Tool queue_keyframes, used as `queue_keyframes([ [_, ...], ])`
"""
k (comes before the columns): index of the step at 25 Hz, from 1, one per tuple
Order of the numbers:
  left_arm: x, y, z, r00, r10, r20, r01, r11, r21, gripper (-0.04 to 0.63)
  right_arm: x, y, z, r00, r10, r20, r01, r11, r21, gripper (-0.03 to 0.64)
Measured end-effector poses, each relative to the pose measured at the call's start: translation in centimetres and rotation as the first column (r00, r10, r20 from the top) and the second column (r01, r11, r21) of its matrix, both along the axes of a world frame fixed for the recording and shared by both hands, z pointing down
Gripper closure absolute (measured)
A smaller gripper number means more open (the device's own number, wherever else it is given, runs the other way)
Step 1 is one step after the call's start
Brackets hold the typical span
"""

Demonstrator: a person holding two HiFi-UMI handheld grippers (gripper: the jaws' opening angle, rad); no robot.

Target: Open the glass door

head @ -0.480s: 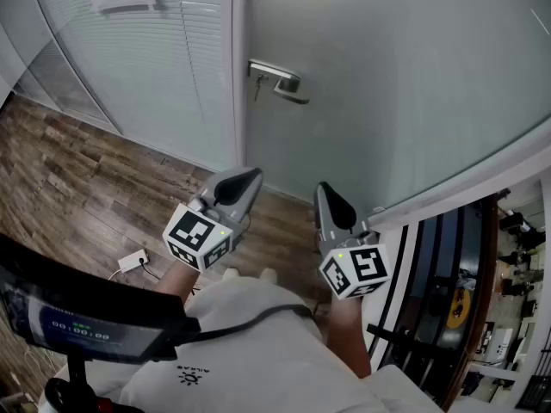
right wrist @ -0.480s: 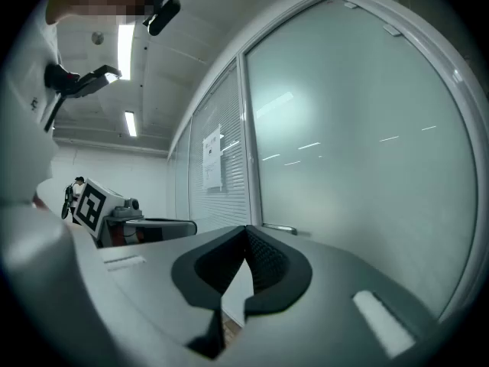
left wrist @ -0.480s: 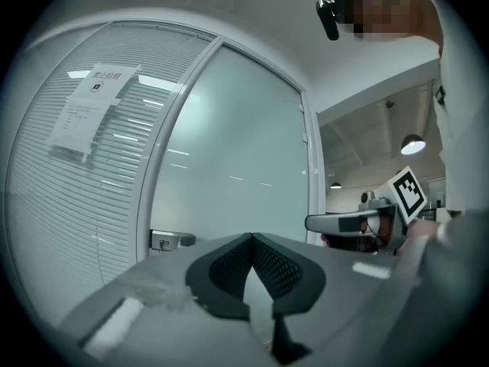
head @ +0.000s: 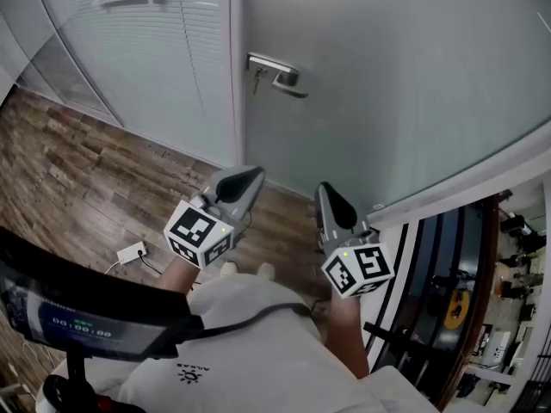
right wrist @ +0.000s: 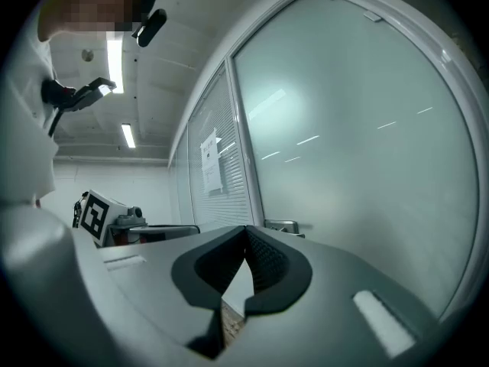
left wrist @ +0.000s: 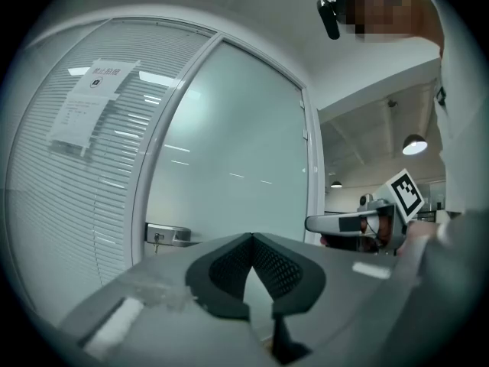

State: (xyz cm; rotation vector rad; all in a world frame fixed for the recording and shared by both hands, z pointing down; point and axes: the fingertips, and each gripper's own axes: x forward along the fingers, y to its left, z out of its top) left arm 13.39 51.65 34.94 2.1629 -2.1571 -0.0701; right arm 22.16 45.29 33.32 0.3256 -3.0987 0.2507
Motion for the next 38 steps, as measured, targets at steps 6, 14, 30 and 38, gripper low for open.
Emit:
queue_keyframes([
  [6, 0.0, 0.1, 0.4, 1.0, -0.006, -0.005, 0.006, 1.0, -0.008, 0.591, -0.3, 0.4, 0.7, 0.999, -0.026, -0.022, 0.026, 0.999, 0.021, 0.608],
  [14, 2.5, -4.7, 1.6, 0.999, -0.04, -0.009, 0.039, 0.999, -0.022, 0.591, 2.8, -4.9, 2.1, 0.997, -0.056, -0.043, 0.058, 0.998, 0.03, 0.608],
  [30, 1.4, -6.9, 4.6, 0.993, -0.117, 0.01, 0.118, 0.987, -0.11, 0.594, 1.8, -8.8, 5.5, 0.996, -0.077, -0.05, 0.074, 0.996, -0.055, 0.609],
  [38, -1.1, -9.2, 5.6, 0.999, -0.034, 0.003, 0.034, 0.993, -0.109, 0.591, -1.5, -10.3, 5.5, 0.998, -0.049, -0.038, 0.047, 0.998, -0.044, 0.608],
])
